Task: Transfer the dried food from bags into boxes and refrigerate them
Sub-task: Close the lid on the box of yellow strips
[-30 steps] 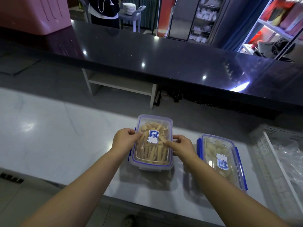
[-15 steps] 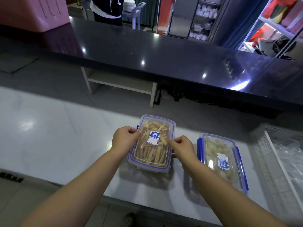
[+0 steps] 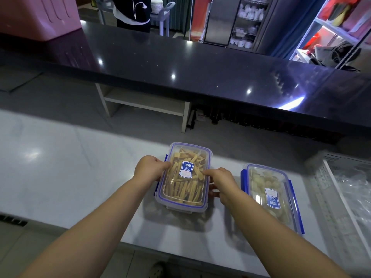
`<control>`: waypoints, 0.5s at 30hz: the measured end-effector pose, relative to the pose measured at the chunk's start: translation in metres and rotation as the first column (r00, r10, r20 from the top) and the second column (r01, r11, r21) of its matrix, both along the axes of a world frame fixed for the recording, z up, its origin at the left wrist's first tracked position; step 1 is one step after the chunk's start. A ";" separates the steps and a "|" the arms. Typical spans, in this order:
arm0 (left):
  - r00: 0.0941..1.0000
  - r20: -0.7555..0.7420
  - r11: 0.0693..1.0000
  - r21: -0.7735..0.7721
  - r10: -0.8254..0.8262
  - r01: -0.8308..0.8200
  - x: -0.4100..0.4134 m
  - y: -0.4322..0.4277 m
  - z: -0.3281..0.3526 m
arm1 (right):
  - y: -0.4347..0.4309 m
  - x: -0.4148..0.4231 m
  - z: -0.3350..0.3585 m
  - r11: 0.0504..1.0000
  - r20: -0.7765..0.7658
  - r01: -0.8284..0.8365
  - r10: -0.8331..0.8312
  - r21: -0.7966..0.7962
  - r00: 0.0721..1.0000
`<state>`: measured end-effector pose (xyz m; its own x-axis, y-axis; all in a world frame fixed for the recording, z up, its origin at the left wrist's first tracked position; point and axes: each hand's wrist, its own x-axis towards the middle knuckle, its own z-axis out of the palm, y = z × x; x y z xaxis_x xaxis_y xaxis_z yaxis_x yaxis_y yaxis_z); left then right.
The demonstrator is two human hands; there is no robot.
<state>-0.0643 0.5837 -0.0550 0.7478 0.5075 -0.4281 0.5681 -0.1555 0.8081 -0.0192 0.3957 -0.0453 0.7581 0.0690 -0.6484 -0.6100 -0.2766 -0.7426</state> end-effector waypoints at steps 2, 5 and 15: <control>0.999 -0.026 1.000 -0.010 -0.018 0.018 0.002 0.001 0.002 | 0.001 0.002 0.000 1.000 -0.020 0.010 -0.010 -0.001 1.000; 0.998 -0.053 0.998 -0.047 -0.044 0.042 0.003 0.004 0.004 | 0.001 0.003 0.000 1.000 -0.041 0.019 -0.019 0.001 0.999; 0.991 -0.103 0.978 -0.196 -0.089 0.067 -0.001 0.008 0.001 | -0.005 0.003 -0.005 1.000 -0.161 0.000 0.005 0.031 0.987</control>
